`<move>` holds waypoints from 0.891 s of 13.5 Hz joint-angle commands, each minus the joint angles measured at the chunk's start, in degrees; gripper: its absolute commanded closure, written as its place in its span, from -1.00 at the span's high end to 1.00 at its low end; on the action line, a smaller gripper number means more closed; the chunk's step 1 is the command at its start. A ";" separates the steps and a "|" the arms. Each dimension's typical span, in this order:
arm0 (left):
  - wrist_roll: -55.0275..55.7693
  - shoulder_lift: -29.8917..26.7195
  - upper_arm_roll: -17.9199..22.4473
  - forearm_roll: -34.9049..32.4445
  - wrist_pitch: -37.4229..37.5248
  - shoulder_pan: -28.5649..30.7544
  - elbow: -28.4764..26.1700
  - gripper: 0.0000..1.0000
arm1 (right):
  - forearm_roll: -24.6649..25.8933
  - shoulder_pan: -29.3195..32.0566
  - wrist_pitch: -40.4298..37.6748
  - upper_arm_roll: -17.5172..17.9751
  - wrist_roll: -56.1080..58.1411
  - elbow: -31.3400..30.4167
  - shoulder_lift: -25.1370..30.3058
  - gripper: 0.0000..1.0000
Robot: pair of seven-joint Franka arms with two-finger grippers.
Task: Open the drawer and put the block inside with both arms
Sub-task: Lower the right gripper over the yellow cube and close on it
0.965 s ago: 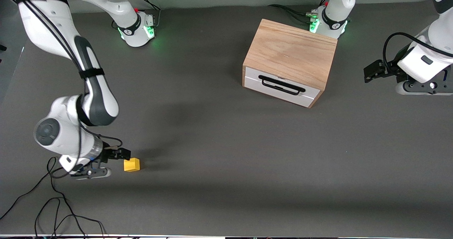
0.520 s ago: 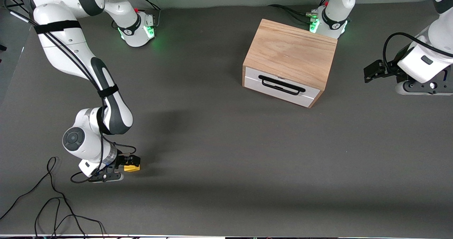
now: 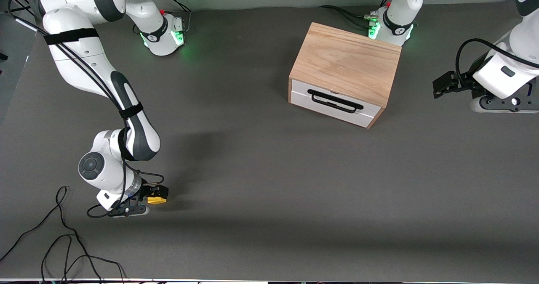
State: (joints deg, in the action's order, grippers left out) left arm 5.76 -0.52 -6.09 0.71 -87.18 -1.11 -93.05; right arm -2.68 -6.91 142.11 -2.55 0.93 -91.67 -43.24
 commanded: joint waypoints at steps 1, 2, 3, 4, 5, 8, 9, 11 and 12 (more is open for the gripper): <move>-0.84 0.52 -0.15 0.17 1.40 0.23 1.39 1.00 | -1.18 -0.21 0.89 -0.17 0.39 1.49 -1.50 1.00; -0.84 0.52 -0.15 0.16 1.58 0.32 1.38 1.00 | -1.18 -0.21 0.89 -0.17 0.39 1.58 -1.59 0.99; -0.84 0.52 -0.15 0.25 1.58 0.41 1.30 1.00 | -1.18 -0.21 0.89 -0.08 0.39 1.84 -1.76 0.99; -0.84 0.52 -0.15 0.34 1.67 0.23 1.21 1.00 | -1.18 -0.21 0.89 -0.08 0.31 2.72 -2.11 0.99; -0.84 0.52 -0.15 0.25 1.75 -0.20 1.12 1.00 | -1.18 -0.21 0.80 0.00 0.39 3.33 -2.55 0.97; -0.31 0.43 -0.41 0.34 2.19 -0.56 1.03 1.00 | -1.18 -0.21 0.71 0.01 0.48 3.34 -2.55 0.13; -0.05 0.43 -0.41 0.34 2.63 -0.73 1.03 1.00 | -1.18 -0.30 0.71 0.01 0.57 3.25 -2.55 -0.04; -0.05 0.78 -0.41 0.51 1.58 -0.82 1.12 0.98 | -1.18 -0.21 0.71 0.01 0.57 3.25 -2.55 -0.08; -0.05 1.30 -0.41 0.60 1.06 -0.91 1.29 0.98 | -1.18 -0.21 0.71 0.01 0.57 3.25 -2.55 -0.08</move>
State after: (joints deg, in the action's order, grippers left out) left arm 5.73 -0.26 -6.73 0.78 -86.10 -1.44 -93.05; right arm -2.69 -6.98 142.75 -2.51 0.92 -89.86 -44.83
